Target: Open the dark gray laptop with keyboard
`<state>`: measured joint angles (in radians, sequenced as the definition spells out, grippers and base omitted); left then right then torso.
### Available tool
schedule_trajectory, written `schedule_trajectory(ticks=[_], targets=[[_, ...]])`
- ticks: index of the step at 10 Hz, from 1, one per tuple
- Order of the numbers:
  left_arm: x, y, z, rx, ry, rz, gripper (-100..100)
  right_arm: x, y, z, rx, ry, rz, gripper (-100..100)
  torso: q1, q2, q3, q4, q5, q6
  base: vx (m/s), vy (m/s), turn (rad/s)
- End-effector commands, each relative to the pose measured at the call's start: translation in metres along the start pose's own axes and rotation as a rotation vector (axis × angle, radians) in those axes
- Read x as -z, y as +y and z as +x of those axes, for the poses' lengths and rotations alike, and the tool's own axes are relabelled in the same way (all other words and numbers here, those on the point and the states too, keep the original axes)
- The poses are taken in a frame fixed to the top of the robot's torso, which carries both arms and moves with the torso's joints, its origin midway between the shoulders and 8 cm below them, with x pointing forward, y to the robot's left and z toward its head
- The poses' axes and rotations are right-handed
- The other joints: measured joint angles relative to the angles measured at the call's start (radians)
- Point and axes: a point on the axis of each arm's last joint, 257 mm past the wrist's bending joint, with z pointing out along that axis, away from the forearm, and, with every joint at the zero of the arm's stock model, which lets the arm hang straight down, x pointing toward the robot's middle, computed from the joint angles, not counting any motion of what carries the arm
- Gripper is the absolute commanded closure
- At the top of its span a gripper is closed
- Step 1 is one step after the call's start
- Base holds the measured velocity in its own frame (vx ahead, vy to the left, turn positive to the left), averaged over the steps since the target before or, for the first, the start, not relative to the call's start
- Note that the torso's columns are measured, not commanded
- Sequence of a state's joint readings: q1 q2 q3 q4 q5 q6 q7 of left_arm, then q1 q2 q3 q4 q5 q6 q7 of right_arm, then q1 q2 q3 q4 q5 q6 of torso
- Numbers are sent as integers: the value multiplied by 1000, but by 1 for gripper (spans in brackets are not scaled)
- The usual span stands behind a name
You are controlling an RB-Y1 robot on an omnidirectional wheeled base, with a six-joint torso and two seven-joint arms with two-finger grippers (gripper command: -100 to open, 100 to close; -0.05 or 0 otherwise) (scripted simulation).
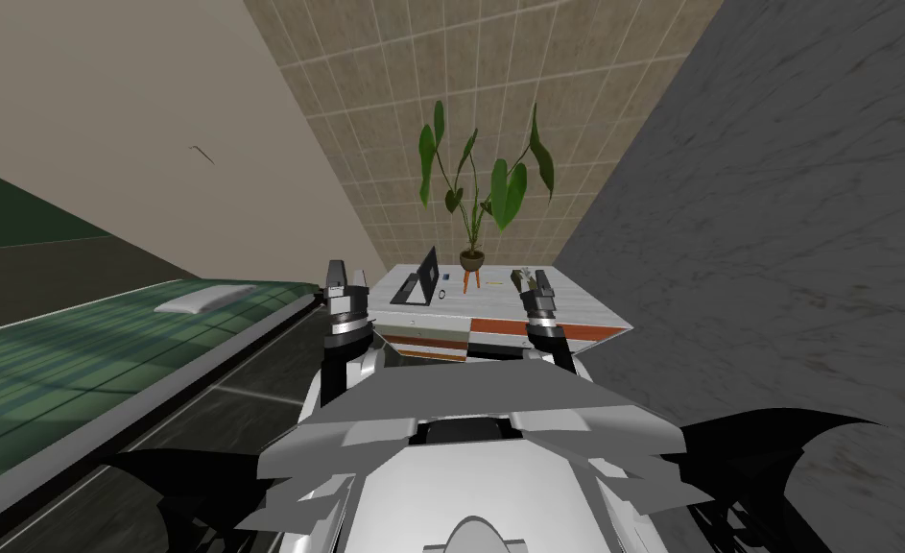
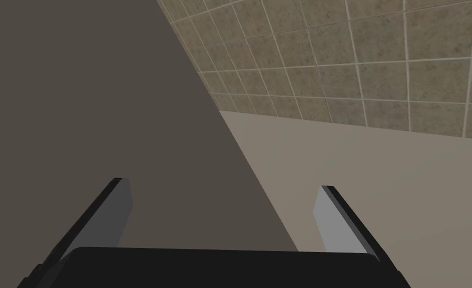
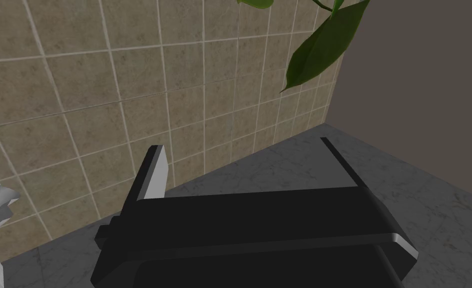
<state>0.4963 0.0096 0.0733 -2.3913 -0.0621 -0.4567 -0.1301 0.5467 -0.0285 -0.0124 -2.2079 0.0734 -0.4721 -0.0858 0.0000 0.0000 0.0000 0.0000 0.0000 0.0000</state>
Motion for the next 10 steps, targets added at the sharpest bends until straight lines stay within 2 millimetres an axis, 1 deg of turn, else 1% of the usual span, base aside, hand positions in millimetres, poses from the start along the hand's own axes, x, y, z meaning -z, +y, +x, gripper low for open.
schedule_trajectory(ticks=[1, 3, 9, 10], targets=[[0, 0, 0, 0, 0, 0, 0, 0, 0, 0, 0, 0, 0, 0, 0, 40, -82, 41, 0, 0, 0, 0, 0], [0, 0, 0, 0, 0, 0, 0, 0, 0, 0, 0, 0, 0, 0, 0, 175, -351, 176, 0, 0, 0, 0, 0], [0, 0, 0, 0, 0, 0, 0, 0, 0, 0, 0, 0, 0, 0, 0, 618, -1234, 617, 0, 0, 0, 0, 0], [-1, 1, 3, -8, 27, -1, -100, 0, 0, 0, 0, 0, 0, 0, 0, 691, -1382, 691, 0, 0, 6, -6, -10]])
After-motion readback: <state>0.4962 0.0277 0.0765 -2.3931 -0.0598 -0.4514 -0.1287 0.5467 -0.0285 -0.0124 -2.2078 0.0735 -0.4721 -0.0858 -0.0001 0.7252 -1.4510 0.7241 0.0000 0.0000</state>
